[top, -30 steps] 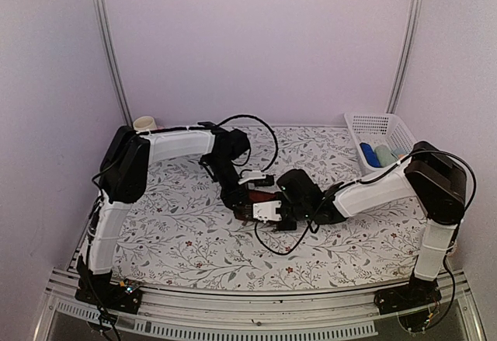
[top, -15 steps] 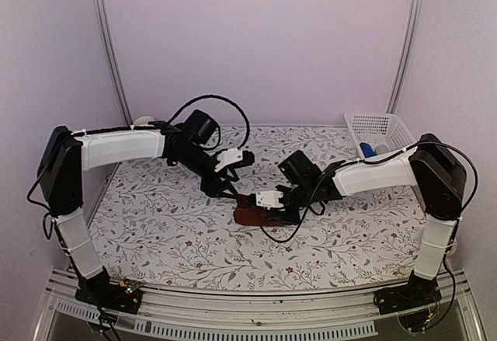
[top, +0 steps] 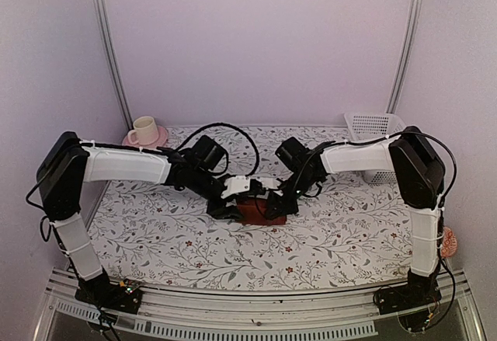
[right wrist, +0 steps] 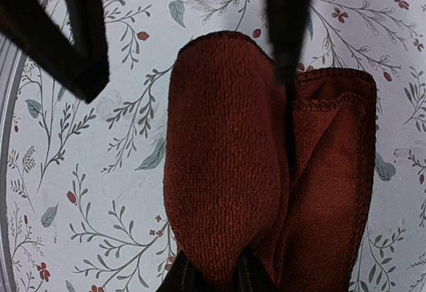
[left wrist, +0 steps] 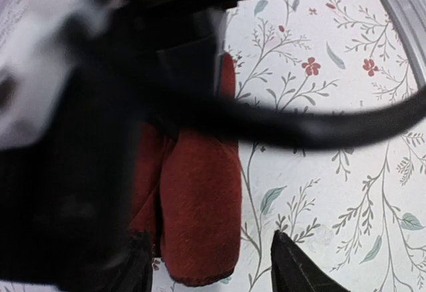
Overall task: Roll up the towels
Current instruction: Roll the towel at the center of the board.
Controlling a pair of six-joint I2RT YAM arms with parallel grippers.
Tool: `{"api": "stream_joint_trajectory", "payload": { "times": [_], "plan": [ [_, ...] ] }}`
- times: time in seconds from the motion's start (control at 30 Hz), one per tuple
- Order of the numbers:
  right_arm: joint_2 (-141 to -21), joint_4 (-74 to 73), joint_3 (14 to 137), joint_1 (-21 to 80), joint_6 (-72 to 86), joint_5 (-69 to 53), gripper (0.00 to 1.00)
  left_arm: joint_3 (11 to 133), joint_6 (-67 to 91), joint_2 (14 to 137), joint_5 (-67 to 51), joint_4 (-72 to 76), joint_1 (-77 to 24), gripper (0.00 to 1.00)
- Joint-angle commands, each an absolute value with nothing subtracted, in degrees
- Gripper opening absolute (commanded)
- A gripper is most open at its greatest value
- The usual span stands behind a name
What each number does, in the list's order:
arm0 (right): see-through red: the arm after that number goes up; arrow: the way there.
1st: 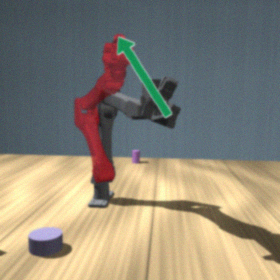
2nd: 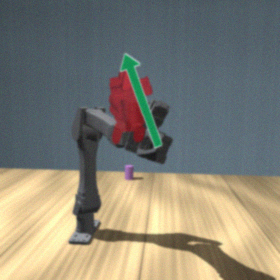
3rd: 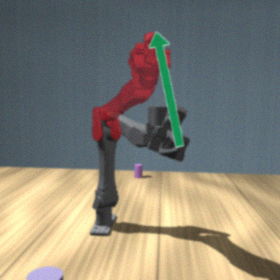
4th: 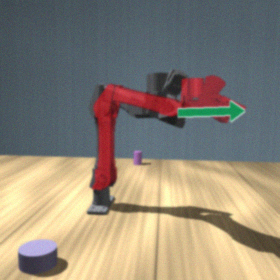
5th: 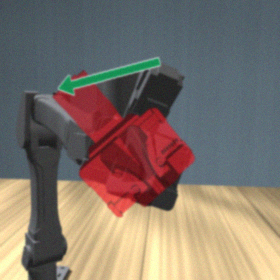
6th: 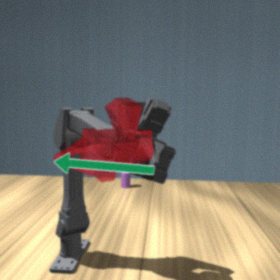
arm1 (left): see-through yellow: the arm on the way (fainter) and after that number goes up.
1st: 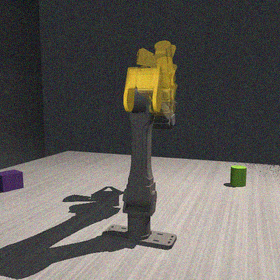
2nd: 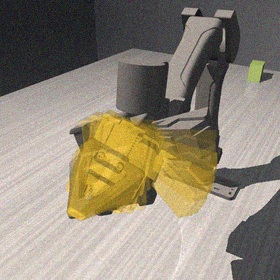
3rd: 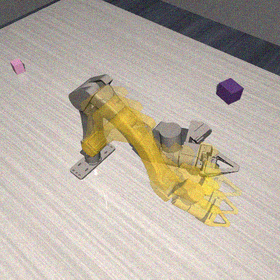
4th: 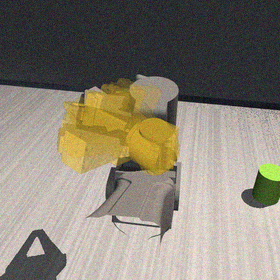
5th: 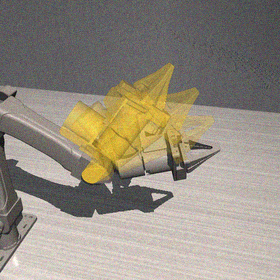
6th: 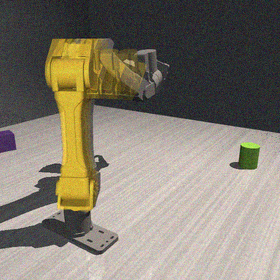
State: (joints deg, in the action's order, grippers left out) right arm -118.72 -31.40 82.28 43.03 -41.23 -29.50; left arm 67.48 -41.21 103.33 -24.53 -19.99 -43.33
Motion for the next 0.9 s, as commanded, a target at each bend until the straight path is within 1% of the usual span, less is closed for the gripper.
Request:
{"api": "stream_joint_trajectory", "payload": {
  "times": [0.0, 0.13, 0.33, 0.47, 0.53, 0.63, 0.73, 0.83, 0.87],
  "plan": [
    [-123.8, -37.1, 83.8, 41.4, -37.9, -30.2, 0.18, 64.9, -44.5, 101.6, -19.9, -12.7, -47.2, 0.60],
    [-124.7, -37.5, 84.7, 40.8, -37.9, -30.2, 0.18, 64.9, -44.2, 103.3, -16.8, -10.5, -48.2, 0.53],
    [-124.6, -37.5, 85.2, 39.9, -37.9, -30.2, 0.18, 68.6, -42.6, 107.6, -14.4, -11.4, -48.4, 0.33],
    [-124.4, -37.5, 85.3, 39.7, -37.9, -29.8, 0.18, 70.3, -42.0, 110.2, -13.4, -13.3, -48.4, 0.28],
    [-124.2, -37.3, 85.4, 39.5, -37.8, -29.4, 0.18, 70.8, -41.8, 111.3, -13.0, -14.1, -48.4, 0.24],
    [-123.7, -36.9, 85.3, 39.2, -37.0, -28.6, 0.26, 71.4, -41.6, 113.2, -12.5, -15.8, -48.3, 0.19],
    [-122.2, -36.0, 84.6, 38.7, -35.4, -27.1, 0.37, 71.3, -41.3, 115.0, -12.2, -17.0, -48.3, 0.14],
    [-119.9, -34.0, 83.0, 38.3, -32.9, -24.4, 0.53, 71.2, -40.8, 115.5, -12.3, -18.2, -48.2, 0.11],
    [-119.1, -33.5, 82.6, 38.2, -32.2, -23.3, 0.60, 71.2, -40.4, 115.6, -12.4, -18.5, -48.1, 0.11]
  ]
}}
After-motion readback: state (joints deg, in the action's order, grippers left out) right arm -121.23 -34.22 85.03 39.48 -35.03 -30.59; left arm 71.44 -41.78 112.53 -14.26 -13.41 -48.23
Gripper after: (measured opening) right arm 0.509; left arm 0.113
